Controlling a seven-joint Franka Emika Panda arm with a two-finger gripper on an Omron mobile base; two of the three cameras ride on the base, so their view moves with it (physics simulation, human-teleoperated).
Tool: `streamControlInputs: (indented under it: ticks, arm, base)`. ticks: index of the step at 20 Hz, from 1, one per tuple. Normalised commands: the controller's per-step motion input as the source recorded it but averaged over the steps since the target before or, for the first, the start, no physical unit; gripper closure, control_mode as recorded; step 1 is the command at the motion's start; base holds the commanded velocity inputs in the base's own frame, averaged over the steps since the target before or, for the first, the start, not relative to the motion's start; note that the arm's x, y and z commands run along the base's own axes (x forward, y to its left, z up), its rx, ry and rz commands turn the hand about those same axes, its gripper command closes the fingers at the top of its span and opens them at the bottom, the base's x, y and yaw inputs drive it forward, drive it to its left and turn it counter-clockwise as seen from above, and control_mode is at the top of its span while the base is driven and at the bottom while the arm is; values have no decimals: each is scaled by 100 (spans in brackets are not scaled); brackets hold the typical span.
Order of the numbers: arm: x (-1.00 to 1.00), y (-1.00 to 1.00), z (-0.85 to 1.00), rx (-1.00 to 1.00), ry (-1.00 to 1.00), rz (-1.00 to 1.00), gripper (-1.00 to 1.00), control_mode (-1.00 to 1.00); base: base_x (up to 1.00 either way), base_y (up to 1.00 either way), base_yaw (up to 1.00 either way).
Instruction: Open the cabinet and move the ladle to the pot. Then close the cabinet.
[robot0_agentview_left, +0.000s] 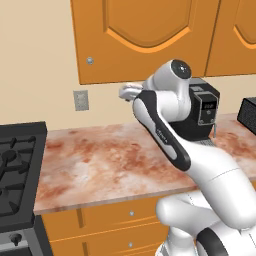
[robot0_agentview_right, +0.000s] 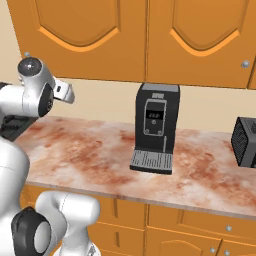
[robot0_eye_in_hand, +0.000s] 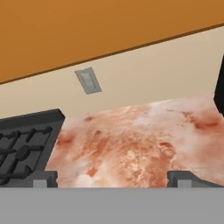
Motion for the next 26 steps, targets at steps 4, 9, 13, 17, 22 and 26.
streamControlInputs:
  ticks: [4,9,13,17,22,26]
  arm:
    - [8,26,24,0,0,0,-100,-100]
    - [15,28,23,0,0,0,-100,-100]
    - [30,37,17,0,0,0,-100,-100]
    - [32,36,12,0,0,0,-100,-100]
    - [29,25,17,0,1,0,-100,-100]
    - [23,22,18,0,0,0,-100,-100]
  base:
    - [0,0,0]
    - [0,0,0]
    - [0,0,0]
    - [0,0,0]
    - [0,0,0]
    - [0,0,0]
